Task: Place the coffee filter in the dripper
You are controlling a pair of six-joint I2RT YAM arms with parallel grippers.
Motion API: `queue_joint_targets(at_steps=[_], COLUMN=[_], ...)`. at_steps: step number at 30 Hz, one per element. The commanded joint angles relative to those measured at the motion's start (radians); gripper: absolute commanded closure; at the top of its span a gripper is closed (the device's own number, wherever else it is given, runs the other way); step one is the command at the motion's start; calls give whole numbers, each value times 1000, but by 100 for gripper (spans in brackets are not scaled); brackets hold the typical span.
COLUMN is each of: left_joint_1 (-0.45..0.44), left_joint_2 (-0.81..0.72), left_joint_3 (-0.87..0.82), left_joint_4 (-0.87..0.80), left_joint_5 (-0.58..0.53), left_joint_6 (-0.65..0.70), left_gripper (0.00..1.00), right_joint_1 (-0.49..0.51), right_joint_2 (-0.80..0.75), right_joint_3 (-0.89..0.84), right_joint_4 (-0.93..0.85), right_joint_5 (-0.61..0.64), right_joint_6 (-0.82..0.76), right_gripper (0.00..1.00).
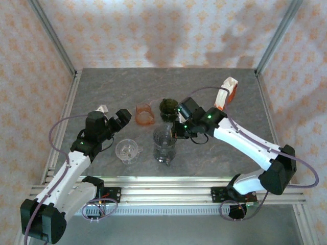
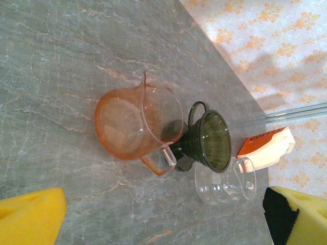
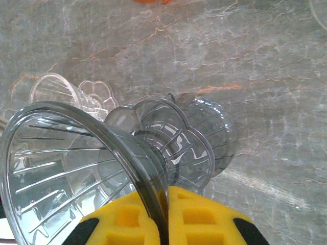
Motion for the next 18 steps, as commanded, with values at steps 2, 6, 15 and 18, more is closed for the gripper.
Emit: queue_joint_targets(at_steps=[2, 6, 15, 18], left_joint_1=[-3, -3, -2, -2], left_joint_2=[-14, -14, -11, -10], left_joint_3=[-4, -5, -7, -7], left_joint_4=[-13, -8, -6, -6], left_joint_5=[2, 1, 3, 3], left_joint_6=[7, 5, 4, 3], left_gripper=[0, 0, 0, 0], right_joint_1=[7, 9, 9, 9], right_joint_2=[-2, 0, 6, 6], right_joint_3=[-11, -23, -57, -64], right_joint_4=[49, 37, 38, 48], right_joint_5=[-14, 10, 29, 25], right_joint_6=[20, 16, 16, 18], right_gripper=[100, 100, 100, 100])
